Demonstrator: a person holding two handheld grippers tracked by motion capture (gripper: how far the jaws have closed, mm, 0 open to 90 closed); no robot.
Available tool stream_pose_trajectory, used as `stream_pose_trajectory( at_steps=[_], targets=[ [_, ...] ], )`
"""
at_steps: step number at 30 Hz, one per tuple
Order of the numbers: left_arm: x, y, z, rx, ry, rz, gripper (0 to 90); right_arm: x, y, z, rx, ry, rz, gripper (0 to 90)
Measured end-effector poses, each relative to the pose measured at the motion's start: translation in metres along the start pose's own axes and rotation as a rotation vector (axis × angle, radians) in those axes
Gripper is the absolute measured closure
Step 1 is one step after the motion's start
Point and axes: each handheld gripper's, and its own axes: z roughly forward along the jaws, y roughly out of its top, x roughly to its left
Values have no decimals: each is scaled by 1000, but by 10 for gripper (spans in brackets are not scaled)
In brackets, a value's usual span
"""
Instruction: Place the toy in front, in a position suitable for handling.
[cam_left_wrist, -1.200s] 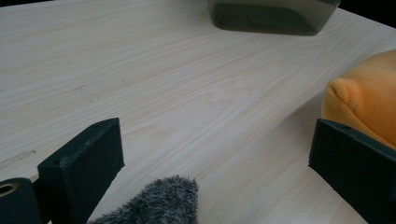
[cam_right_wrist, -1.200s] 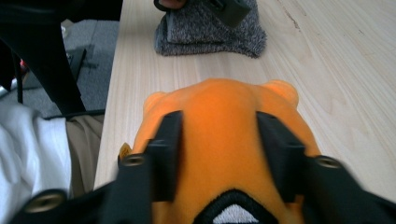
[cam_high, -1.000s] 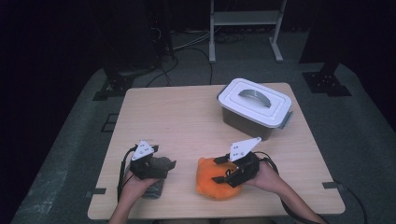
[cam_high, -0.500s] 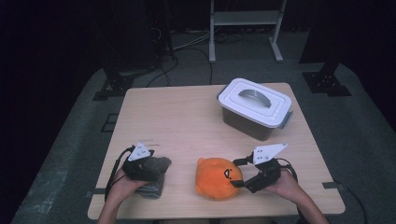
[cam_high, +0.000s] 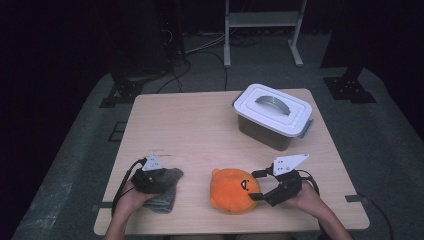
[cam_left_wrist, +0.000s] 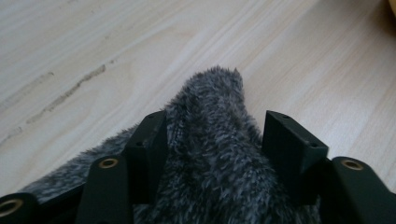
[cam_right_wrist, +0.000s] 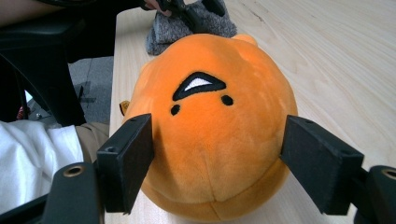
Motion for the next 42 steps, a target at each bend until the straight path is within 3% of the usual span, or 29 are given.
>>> stream_pose_trajectory(
  at_steps=[5, 8, 14, 19, 20, 21, 22, 23, 24, 25, 27, 28, 29, 30, 31, 34, 38, 40, 42],
  targets=[
    [0, -2, 4, 25, -26, 8, 484, 0, 0, 1, 9, -7, -8, 236],
    [1, -2, 3, 21, -44, -5, 556, 1, 0, 1, 11, -8, -14, 236],
    [1, -3, 2, 16, -52, 12, 718, 1, 0, 2, 26, -18, -39, 231],
    [-2, 2, -2, -39, -82, 15, 753, 3, -1, 8, 38, -17, -51, 220],
    [-7, 9, -6, -99, -122, 9, 753, 3, 0, 9, 47, -21, -62, 233],
    [-7, 9, -6, -99, -122, 9, 753, 3, 0, 11, 49, -22, -64, 241],
    [-10, 14, -7, -130, -150, 13, 753, 3, 0, 11, 49, -22, -64, 241],
    [-19, 23, -9, -180, -205, 30, 753, 2, 2, 13, 58, -21, -64, 273],
    [-19, 23, -9, -180, -205, 30, 752, 2, 2, 13, 58, -21, -64, 273],
    [-30, 34, -10, -215, -260, 58, 753, 1, 3, 15, 66, -29, -65, 288],
    [-43, 45, -9, -237, -306, 89, 753, 0, 3, 17, 66, -32, -59, 296],
    [-43, 45, -9, -237, -306, 89, 752, 0, 3, 17, 66, -32, -59, 296],
    [-55, 55, -7, -250, -355, 119, 752, -1, 4, 20, 62, -33, -57, 300],
    [-61, 61, -5, -252, -373, 137, 752, -2, 4, 21, 60, -34, -55, 300],
    [-61, 61, -5, -252, -373, 137, 752, -2, 4, 21, 60, -34, -55, 300],
    [-79, 83, -1, -252, -409, 212, 752, -3, 7, 31, 61, -41, -51, 302],
    [-88, 98, 2, -284, -452, 237, 752, -6, 8, 34, 58, -38, -37, 303],
    [-91, 100, 5, -266, -447, 265, 751, -6, 8, 35, 58, -38, -39, 305],
    [-90, 97, 8, -271, -457, 250, 750, -6, 7, 34, 62, -42, -40, 312]
  ],
)
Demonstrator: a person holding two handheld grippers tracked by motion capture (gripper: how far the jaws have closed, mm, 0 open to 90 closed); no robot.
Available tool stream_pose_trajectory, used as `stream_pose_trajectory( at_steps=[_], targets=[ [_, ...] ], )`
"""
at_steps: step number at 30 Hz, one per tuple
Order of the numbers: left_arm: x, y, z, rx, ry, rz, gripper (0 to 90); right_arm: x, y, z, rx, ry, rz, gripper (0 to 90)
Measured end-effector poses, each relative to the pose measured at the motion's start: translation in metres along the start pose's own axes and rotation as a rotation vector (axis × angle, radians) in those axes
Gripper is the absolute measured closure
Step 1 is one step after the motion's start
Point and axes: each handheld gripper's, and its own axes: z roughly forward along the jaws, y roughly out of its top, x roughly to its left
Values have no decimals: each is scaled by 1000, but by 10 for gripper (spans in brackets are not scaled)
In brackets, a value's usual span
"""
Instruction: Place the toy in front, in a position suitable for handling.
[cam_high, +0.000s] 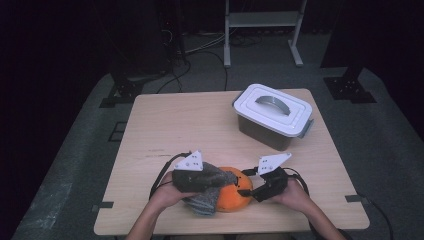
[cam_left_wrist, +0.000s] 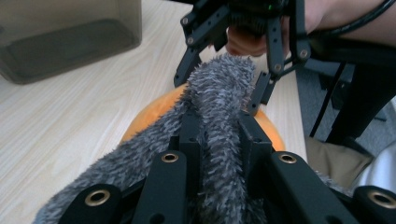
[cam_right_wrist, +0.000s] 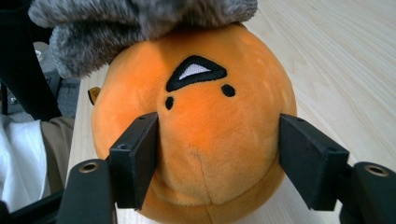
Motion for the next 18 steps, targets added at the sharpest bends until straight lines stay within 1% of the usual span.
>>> stream_pose_trajectory(
  at_steps=[1, 2, 3, 6, 7, 8, 10, 12, 14, 16, 17, 18],
  targets=[
    [0, 0, 0, 0, 0, 0, 751, 0, -1, 0, -4, 1, 0, 315],
    [1, -3, 0, -9, -5, -10, 751, 0, -1, 0, -4, 1, 0, 315],
    [2, -10, -3, 0, -10, -14, 751, -1, -3, -1, -9, 4, -2, 325],
    [5, -21, -10, 0, -22, -22, 750, 0, -4, -1, -16, 7, -1, 328],
    [5, -21, -10, 0, -22, -22, 750, 0, -4, -1, -17, 6, -2, 329],
    [8, -27, -15, 7, -21, -29, 750, 0, -5, -2, -17, 5, -2, 330],
    [12, -33, -18, 18, -20, -42, 749, 0, -5, -3, -16, 4, -1, 330],
    [15, -38, -19, 27, -18, -45, 749, -1, -6, -3, -18, 4, 2, 329],
    [16, -40, -20, 30, -23, -49, 749, -1, -7, -4, -23, 5, 11, 329],
    [16, -40, -21, 39, -22, -44, 749, 0, -7, -4, -23, 2, 4, 329],
    [16, -40, -21, 39, -22, -44, 749, 0, -7, -4, -23, 2, 4, 329],
    [16, -38, -22, 28, -28, -44, 749, 1, -6, -4, -17, -3, 10, 331]
  ],
)
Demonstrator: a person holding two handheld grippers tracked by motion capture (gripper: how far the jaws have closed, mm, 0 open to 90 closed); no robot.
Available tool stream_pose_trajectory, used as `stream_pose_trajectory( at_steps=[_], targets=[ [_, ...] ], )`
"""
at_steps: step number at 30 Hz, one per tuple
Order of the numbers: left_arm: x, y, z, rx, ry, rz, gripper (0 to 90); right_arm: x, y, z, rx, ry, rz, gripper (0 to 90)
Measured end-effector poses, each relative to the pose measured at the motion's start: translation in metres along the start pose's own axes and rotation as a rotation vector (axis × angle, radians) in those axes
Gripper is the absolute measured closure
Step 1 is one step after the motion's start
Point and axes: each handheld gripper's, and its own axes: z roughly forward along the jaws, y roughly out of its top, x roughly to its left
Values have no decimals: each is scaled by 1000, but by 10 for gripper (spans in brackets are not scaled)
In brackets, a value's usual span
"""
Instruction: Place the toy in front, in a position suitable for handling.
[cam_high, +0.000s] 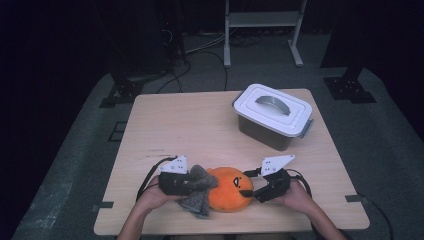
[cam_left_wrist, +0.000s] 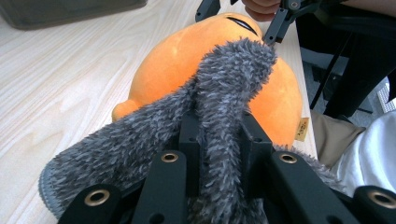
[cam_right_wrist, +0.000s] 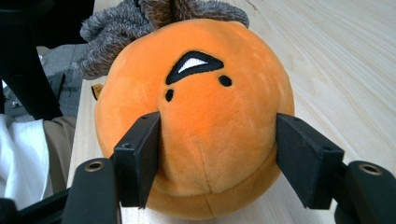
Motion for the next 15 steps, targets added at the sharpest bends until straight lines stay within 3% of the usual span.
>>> stream_pose_trajectory(
  at_steps=[3, 6, 9, 15],
  targets=[
    [-7, 9, 3, -28, -9, 22, 748, 1, 2, 0, 10, -7, 8, 331],
    [-18, 20, 9, -49, -63, 64, 746, 1, 2, 1, 9, -14, 26, 331],
    [-25, 25, 16, -1, -73, 110, 743, 0, 3, 1, 12, -16, 23, 332],
    [-10, 8, 6, 4, -67, 61, 746, -2, 2, -1, 1, -7, 30, 337]
  ],
)
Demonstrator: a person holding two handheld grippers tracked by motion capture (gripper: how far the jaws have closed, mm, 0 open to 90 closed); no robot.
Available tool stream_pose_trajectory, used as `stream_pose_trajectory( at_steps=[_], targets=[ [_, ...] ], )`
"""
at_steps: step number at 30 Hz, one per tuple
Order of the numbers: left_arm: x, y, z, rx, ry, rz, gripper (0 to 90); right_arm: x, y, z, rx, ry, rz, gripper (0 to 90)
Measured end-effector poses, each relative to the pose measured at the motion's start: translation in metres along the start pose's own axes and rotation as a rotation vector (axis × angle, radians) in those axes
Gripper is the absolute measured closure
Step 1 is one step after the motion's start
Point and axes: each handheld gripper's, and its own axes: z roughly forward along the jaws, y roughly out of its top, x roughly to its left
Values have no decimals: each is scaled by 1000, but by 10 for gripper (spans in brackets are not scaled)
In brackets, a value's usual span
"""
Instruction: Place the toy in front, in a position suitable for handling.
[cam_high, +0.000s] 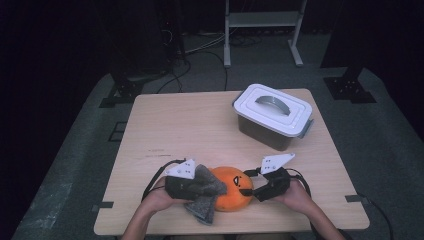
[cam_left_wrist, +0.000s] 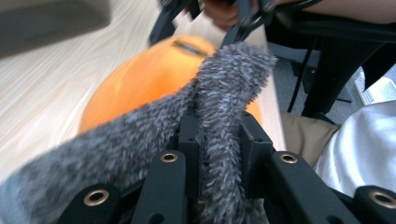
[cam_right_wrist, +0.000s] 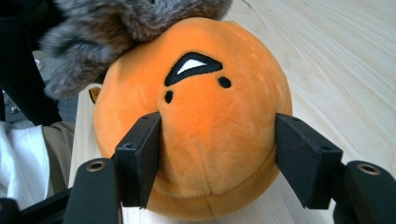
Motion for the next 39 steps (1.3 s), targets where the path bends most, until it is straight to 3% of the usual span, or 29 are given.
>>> stream_pose_trajectory(
  at_steps=[4, 7, 11, 14, 16, 18, 28, 30, 31, 33, 36, 37, 38, 39],
  targets=[
    [7, -11, -8, 42, 19, -15, 743, -3, -2, -2, -4, 4, 16, 337],
    [6, -10, -8, 37, 12, -7, 743, -3, -1, -1, -3, 3, 18, 338],
    [-4, 4, 0, 4, -7, 41, 742, -1, 1, 0, 11, -12, 15, 342],
    [-12, 12, 8, -34, -47, 69, 735, 2, 4, 2, 6, -17, 15, 341],
    [-16, 16, 13, -28, -69, 98, 727, 5, 6, 3, 8, -22, 3, 341],
    [-16, 15, 16, -3, -65, 104, 727, 6, 7, 4, 12, -24, -7, 344],
    [2, -5, -7, 28, 19, 37, 745, 2, 5, 2, 10, -9, 8, 349],
    [8, -12, -14, 15, 43, 2, 745, 4, 6, 1, 19, -19, -5, 349],
    [8, -12, -14, 15, 43, 2, 745, 5, 6, 2, 21, -22, -14, 350],
    [11, -13, -17, -30, 39, -29, 745, 9, 8, 2, 27, -30, -36, 354],
    [8, -7, -16, -68, 27, -28, 745, 15, 11, 4, 32, -32, -73, 355],
    [4, 0, -13, -95, 15, -18, 744, 21, 14, 6, 34, -32, -117, 355],
    [4, 0, -13, -95, 15, -18, 744, 21, 14, 6, 34, -32, -117, 355],
    [1, 5, -11, -95, 7, -1, 743, 26, 16, 10, 43, -28, -156, 354]
  ],
)
